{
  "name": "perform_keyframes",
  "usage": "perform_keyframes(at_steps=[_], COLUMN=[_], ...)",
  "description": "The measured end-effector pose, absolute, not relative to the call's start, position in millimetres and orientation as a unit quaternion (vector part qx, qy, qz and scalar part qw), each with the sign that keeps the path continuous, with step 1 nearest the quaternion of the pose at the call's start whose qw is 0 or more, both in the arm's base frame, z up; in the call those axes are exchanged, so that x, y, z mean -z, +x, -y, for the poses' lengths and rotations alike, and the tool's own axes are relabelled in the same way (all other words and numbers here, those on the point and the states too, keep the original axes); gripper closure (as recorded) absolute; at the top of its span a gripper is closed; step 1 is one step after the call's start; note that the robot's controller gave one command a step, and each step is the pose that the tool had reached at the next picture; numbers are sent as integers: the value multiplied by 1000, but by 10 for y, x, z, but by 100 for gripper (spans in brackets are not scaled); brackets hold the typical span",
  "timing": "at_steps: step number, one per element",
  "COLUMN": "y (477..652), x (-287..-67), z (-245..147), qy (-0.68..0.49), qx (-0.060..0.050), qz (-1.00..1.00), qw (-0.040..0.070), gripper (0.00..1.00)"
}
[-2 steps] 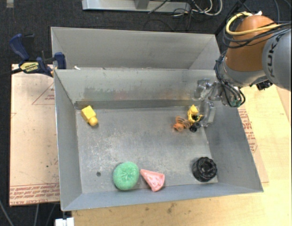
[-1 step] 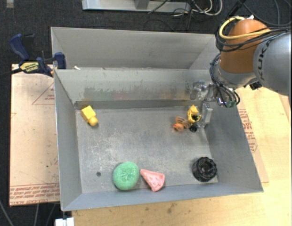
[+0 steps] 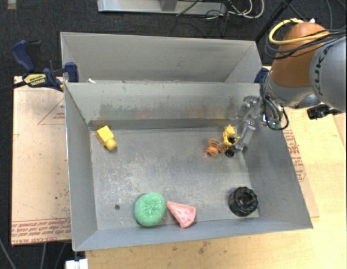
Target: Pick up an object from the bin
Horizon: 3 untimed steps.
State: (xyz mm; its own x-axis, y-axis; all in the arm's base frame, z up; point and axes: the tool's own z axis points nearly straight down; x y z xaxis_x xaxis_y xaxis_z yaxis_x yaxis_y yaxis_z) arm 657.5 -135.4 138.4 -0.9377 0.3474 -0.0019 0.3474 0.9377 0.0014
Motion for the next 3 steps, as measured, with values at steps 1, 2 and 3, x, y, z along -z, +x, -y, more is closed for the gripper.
perform_keyframes(at_steps=[1,2,3], y=[6564,6417,6417], x=[-724,-713,-713], z=[1267,1231,1231], qy=[181,310,309], qx=[-1,-1,-1], qz=[-984,-951,-951], qw=[-1,3,3], gripper=[0,100,100])
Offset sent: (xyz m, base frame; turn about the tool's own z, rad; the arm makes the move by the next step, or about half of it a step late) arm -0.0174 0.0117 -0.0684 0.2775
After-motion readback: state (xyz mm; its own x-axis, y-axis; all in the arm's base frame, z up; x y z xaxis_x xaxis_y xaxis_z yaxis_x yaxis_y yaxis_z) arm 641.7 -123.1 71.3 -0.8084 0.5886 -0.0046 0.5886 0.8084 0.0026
